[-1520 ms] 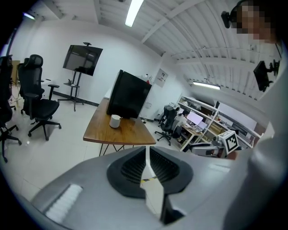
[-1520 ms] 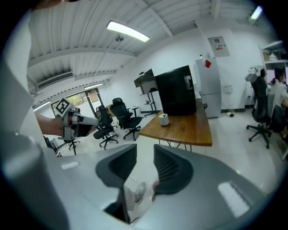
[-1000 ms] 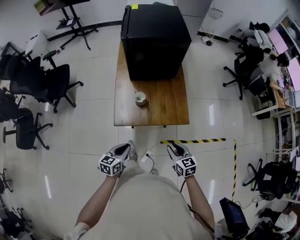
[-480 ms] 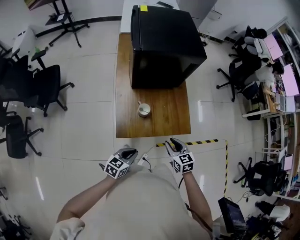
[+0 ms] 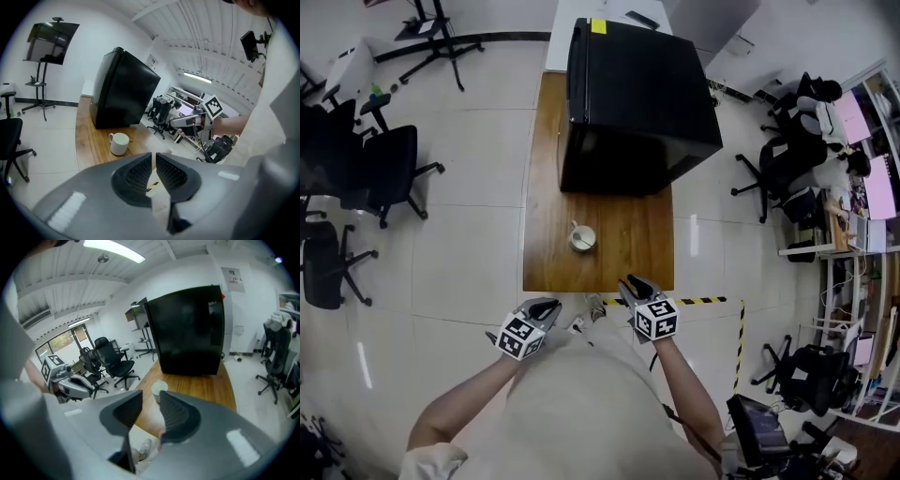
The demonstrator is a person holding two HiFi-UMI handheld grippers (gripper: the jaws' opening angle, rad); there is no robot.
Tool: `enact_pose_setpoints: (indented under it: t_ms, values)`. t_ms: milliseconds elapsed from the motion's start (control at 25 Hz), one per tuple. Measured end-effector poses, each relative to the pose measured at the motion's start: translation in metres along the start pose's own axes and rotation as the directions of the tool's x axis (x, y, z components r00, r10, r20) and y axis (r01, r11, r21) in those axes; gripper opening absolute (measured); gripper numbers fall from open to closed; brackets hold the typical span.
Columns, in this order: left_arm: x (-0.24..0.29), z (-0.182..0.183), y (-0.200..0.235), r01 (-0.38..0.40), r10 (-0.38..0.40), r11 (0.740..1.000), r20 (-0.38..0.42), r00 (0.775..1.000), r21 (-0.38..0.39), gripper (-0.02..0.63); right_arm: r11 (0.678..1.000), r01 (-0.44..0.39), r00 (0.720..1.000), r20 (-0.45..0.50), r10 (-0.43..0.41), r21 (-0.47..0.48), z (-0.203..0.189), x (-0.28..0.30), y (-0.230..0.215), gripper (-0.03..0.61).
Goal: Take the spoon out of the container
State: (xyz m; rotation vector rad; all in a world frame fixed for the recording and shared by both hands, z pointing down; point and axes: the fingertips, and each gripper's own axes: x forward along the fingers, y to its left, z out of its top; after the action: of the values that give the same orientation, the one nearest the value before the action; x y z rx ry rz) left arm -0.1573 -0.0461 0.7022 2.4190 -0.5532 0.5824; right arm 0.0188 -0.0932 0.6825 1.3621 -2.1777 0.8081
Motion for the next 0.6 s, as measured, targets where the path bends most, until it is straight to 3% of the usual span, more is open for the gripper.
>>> enact_pose_setpoints:
  t_ms: [360, 520, 600]
  values:
    - [0.023, 0.043, 0.015, -0.162, 0.168, 0.982, 0.06, 0.984, -0.096, 0.032, 0.966, -0.166, 0.976, -0.105, 0.189, 0.197, 0.003, 0.086, -0.029, 0.121]
    - [0.03, 0.063, 0.027, -0.211, 0.222, 0.97, 0.081, 0.972, -0.123, 0.032, 0.957, -0.184, 0.957, -0.183, 0.227, 0.224, -0.013, 0.122, -0.039, 0.123]
    - [0.031, 0.069, 0.033, -0.224, 0.237, 0.965, 0.087, 0.968, -0.137, 0.032, 0.937, -0.189, 0.946, -0.2, 0.254, 0.293, -0.018, 0.136, -0.042, 0.125]
